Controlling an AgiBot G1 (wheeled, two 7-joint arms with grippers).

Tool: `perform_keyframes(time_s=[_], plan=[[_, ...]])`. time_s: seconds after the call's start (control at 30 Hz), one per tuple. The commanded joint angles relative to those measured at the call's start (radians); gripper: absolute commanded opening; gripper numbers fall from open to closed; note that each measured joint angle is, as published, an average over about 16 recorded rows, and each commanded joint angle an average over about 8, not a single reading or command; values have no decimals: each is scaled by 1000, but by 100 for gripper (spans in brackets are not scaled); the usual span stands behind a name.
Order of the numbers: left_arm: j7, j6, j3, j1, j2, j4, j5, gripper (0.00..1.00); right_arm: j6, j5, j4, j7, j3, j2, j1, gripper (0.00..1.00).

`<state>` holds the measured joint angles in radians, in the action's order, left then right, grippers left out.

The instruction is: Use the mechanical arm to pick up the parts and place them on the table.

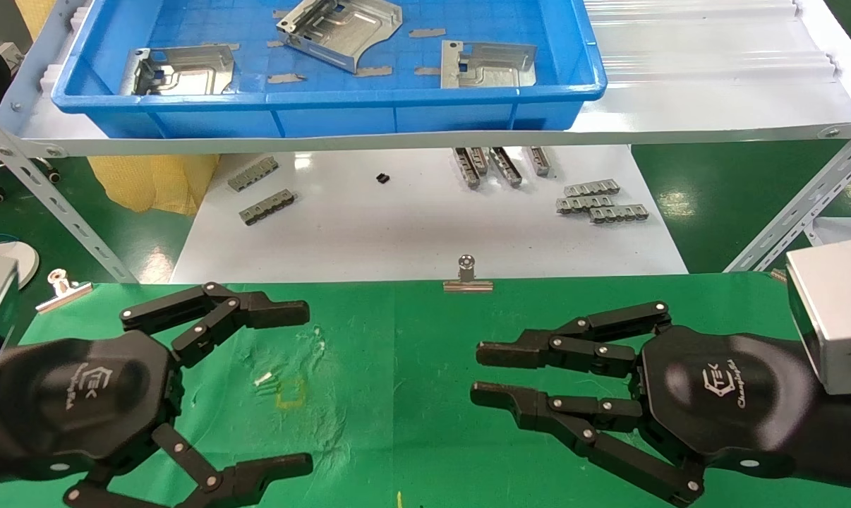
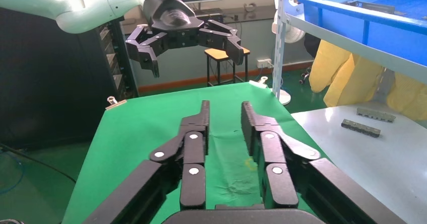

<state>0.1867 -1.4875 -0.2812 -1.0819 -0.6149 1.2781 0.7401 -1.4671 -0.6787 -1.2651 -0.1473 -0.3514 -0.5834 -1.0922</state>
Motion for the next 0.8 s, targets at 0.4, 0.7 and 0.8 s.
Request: perform_keyframes(time_s=[0.4,0.7,0.8], plan=[[8,112,-29,-189,-88,-116,127,100,0,0,0,0,0,0,0,0],[21,250,-150,-579,-306,-483,393,100,0,0,0,0,0,0,0,0],[29,333,-203,-705,-405,-654,500,100,0,0,0,0,0,0,0,0]])
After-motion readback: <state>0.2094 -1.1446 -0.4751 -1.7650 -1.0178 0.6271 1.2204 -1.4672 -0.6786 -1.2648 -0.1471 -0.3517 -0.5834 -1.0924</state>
